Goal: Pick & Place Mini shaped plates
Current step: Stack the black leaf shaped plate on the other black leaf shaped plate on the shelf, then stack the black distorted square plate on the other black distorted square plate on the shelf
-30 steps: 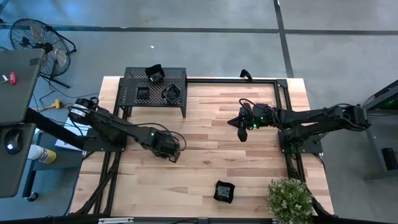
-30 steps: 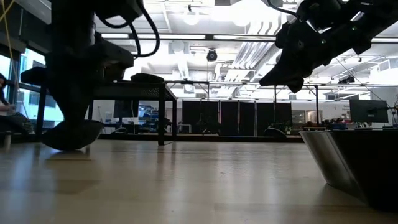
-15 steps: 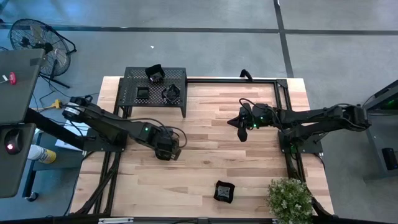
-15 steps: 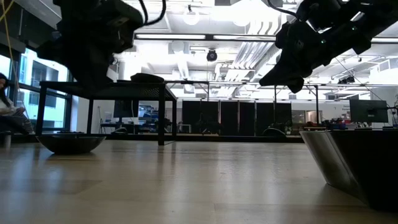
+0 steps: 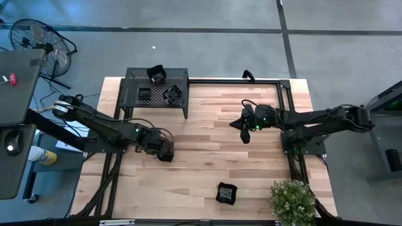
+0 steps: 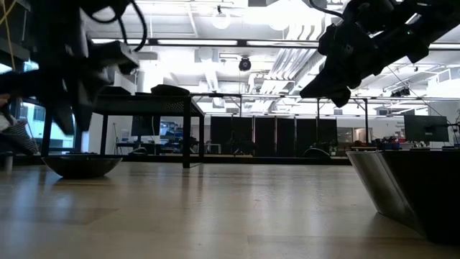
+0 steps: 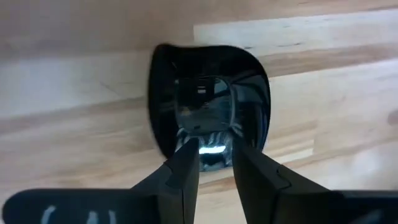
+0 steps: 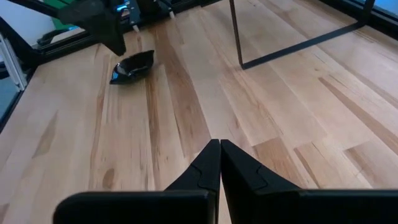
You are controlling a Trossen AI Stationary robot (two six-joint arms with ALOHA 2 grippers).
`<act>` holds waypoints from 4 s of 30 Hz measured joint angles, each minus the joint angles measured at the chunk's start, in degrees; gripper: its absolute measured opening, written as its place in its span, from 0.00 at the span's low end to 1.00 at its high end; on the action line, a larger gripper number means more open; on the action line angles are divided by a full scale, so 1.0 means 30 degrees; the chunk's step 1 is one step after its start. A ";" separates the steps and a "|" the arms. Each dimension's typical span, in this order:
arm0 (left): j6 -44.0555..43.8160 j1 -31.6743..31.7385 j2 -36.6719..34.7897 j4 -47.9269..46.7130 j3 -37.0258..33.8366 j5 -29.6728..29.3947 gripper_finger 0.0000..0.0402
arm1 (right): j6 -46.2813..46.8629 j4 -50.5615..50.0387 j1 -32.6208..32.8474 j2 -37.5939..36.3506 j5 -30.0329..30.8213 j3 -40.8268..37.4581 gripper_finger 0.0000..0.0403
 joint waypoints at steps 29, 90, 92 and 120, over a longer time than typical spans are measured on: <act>-0.6116 -0.1297 -0.0145 0.1907 -0.2412 -0.0807 0.48 | -0.0174 0.0000 0.0007 0.0000 0.0000 0.0000 0.02; 3.1373 2.2888 0.2311 -0.7504 1.2510 0.9070 0.00 | 0.0364 -0.0018 -0.0007 0.0000 0.0736 0.0007 0.02; 3.1814 2.2892 0.2794 -0.7482 1.2510 0.9127 0.00 | 0.0370 -0.0021 -0.0007 0.0000 0.0736 0.0007 0.02; 3.0909 2.1435 0.2107 -0.8453 1.3334 0.6922 0.15 | 0.0364 -0.0102 -0.0007 0.0000 0.0029 0.0007 0.02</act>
